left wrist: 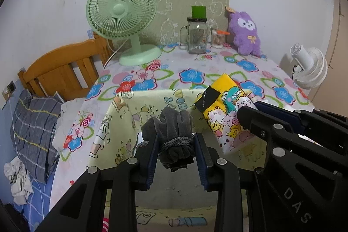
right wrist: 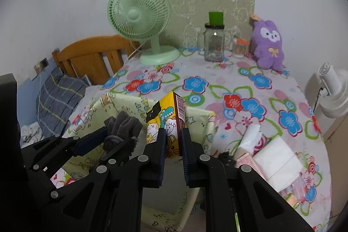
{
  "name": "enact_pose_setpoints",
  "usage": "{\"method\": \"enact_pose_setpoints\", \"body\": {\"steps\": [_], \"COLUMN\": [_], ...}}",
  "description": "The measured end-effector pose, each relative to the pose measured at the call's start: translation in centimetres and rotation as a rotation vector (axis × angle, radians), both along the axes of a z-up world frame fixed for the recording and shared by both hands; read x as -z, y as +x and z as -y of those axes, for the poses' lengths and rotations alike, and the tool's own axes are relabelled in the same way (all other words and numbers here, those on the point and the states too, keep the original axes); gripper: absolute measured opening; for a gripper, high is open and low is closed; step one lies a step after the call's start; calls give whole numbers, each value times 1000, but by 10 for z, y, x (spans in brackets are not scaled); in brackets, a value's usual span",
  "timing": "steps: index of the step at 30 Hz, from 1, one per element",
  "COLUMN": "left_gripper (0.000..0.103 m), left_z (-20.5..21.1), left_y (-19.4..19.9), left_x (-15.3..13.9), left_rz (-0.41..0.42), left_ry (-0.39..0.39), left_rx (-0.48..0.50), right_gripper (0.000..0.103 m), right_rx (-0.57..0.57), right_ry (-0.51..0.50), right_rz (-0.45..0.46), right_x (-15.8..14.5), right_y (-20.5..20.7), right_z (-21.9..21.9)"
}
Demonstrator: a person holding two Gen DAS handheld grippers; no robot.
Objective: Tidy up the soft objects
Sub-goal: 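Lift the gloves with the left gripper while the right gripper carries the yellow box toward the bin, then open the left gripper over the bin while the right gripper drops the yellow box inside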
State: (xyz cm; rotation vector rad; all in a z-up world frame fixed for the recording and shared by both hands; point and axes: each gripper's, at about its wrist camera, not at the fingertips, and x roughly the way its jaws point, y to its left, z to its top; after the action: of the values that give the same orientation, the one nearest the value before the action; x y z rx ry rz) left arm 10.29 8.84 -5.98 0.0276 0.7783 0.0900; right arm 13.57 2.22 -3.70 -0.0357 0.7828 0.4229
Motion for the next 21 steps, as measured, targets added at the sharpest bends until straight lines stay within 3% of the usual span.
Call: {"method": "enact_pose_setpoints", "body": {"steps": [16,19,20,21], "left_gripper": [38,48,59,60], "left_z": [-17,-18,-18,-19], "left_y": [13,12,12,11], "left_x": [30,31,31,30], "left_rz": [-100,-103,-103,-102], "left_ry": [-14,-17,-17,-28], "left_rx": [-46,-45,-49,-45], "right_gripper": [20,23,25,27], "right_rx": [-28,-33,-37,-39], "right_ry": [-59,-64,-66,-64], "right_rz": [-67,-68,-70,-70], "right_x": [30,31,31,30], "right_y": [10,9,9,9], "right_z": [-21,-23,-24,-24]}}
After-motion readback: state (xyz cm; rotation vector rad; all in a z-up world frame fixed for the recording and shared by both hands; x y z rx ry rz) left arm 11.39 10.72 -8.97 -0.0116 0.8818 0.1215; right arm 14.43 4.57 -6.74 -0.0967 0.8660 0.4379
